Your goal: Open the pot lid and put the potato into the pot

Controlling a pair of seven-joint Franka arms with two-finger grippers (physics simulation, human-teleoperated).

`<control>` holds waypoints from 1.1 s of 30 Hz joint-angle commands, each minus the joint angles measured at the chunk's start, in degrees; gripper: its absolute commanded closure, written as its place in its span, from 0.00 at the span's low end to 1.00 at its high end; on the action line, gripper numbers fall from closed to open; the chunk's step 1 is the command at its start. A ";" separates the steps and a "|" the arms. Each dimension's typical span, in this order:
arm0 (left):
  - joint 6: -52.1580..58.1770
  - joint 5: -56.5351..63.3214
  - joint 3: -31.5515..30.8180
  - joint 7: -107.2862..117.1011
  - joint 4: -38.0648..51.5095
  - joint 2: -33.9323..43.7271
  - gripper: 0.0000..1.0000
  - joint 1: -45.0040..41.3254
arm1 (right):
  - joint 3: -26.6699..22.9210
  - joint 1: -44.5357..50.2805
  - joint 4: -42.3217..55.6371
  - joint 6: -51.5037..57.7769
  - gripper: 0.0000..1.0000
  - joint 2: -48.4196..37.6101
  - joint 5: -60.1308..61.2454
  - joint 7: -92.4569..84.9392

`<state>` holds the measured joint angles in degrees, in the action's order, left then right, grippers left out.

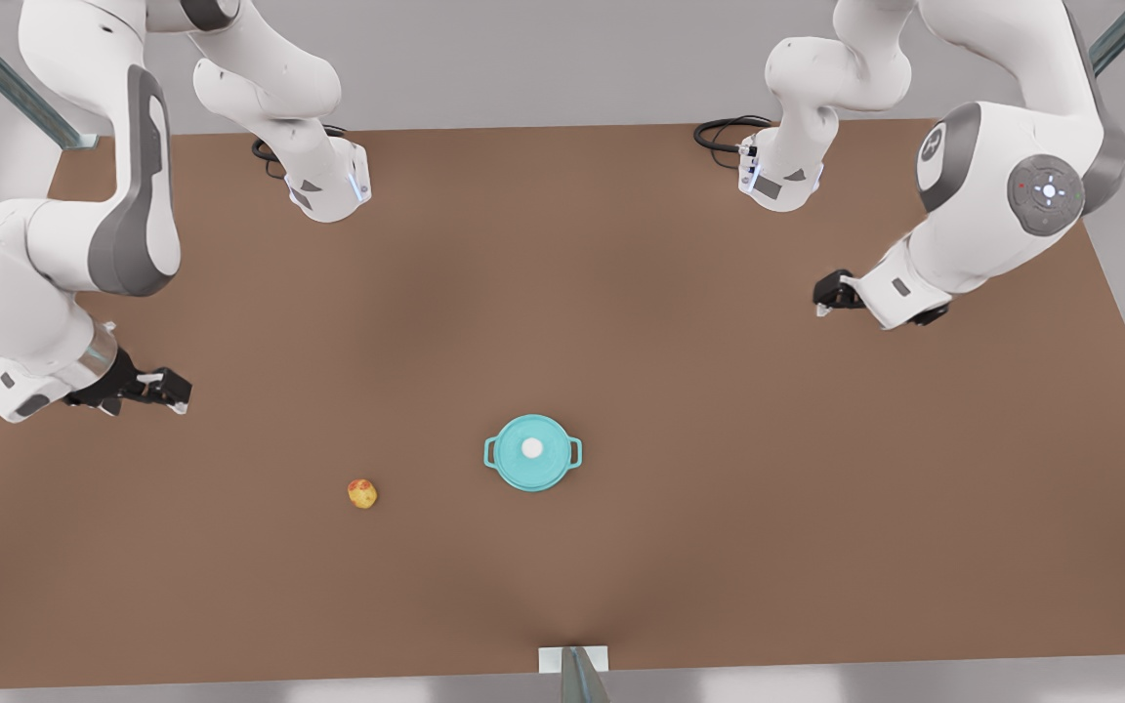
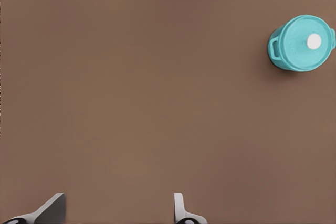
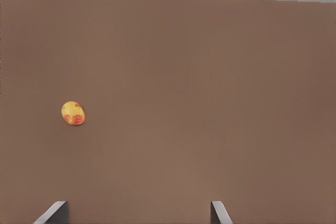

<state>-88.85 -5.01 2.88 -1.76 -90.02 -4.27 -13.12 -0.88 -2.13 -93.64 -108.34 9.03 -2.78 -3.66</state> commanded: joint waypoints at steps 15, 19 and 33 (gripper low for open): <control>-13.36 -0.44 -2.97 42.53 14.43 -22.35 0.00 -23.61 | 0.52 19.62 5.22 -4.34 0.00 12.15 -0.30 -9.35; -18.10 7.91 -3.75 50.44 25.51 -35.97 0.00 -29.59 | 0.17 16.98 2.06 -14.53 0.00 16.90 0.05 -14.01; -36.04 8.70 -1.56 58.80 43.00 -55.93 0.00 -29.94 | -0.09 14.79 2.67 -21.13 0.00 28.41 -2.94 -14.01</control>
<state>-121.08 3.64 1.32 37.16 -47.65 -59.68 -43.05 -0.93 12.74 -91.00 -127.83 37.20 -5.71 -12.88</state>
